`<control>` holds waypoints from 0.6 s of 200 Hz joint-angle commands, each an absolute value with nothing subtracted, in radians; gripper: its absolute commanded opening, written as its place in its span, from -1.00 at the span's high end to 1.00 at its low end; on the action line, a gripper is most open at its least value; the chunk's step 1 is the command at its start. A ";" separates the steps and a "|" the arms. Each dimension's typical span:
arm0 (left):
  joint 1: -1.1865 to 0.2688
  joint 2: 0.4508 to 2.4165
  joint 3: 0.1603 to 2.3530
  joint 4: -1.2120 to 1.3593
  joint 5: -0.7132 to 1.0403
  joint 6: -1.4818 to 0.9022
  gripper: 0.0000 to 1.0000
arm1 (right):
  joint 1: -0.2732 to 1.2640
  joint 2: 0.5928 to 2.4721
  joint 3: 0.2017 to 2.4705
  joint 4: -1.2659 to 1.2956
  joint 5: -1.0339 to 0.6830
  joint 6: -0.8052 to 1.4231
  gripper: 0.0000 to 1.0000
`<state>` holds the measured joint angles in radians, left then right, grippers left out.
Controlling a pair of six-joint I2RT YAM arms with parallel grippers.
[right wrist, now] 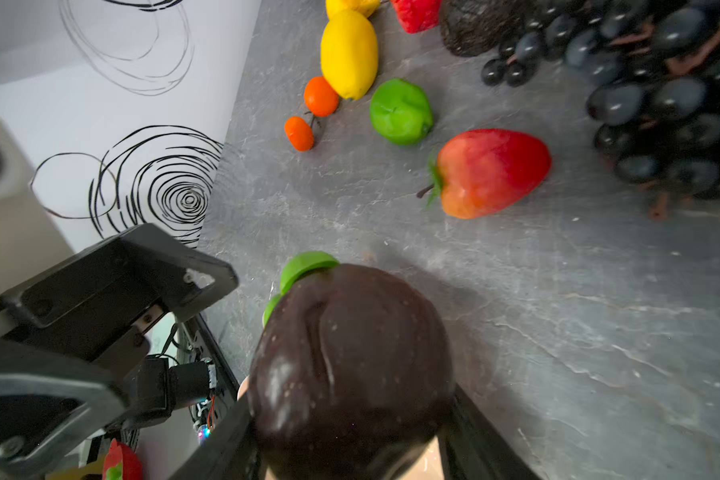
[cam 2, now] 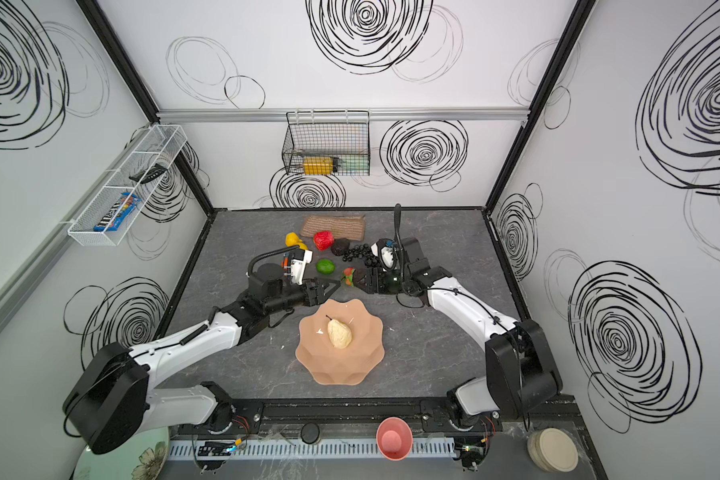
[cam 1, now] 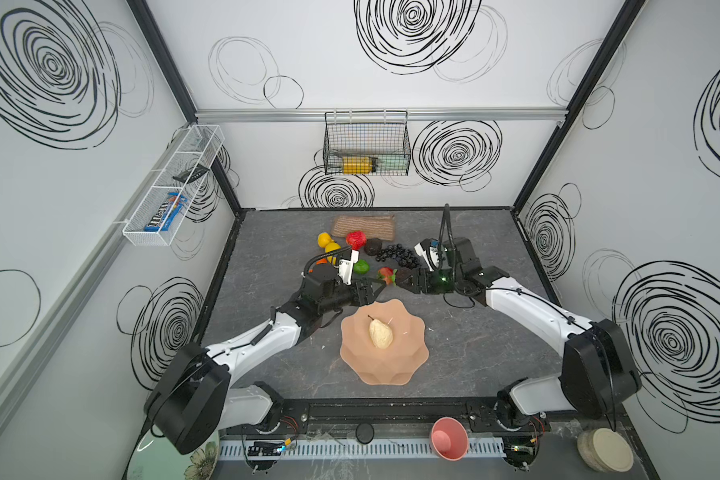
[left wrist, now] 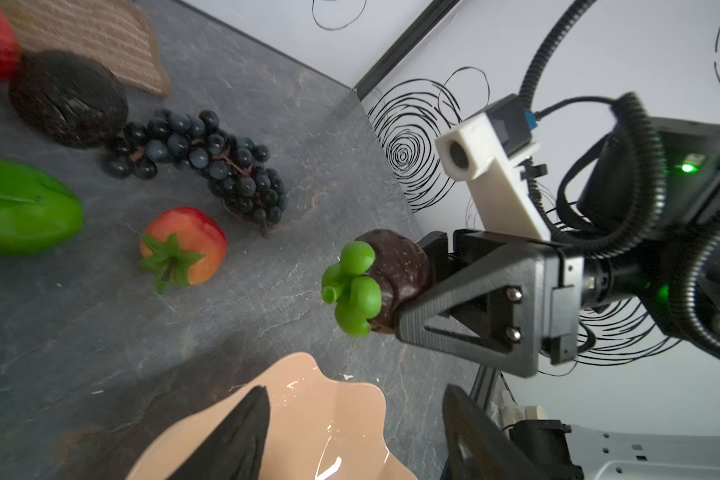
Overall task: Place and organize the fake fruits in the fruit bowl
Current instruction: 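Grasp the dark mangosteen with the right gripper while the left gripper approaches it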
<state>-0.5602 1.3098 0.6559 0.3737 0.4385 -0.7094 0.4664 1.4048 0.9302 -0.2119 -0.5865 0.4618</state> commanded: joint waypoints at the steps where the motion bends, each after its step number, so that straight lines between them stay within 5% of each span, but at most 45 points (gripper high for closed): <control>1: -0.568 1.332 0.701 0.452 0.484 -0.743 -0.32 | 0.490 1.370 0.899 -0.130 -0.621 0.500 -0.25; 120: -0.511 1.369 0.650 0.543 0.503 -0.874 0.17 | 0.561 1.382 0.894 -0.041 -0.612 0.550 -0.21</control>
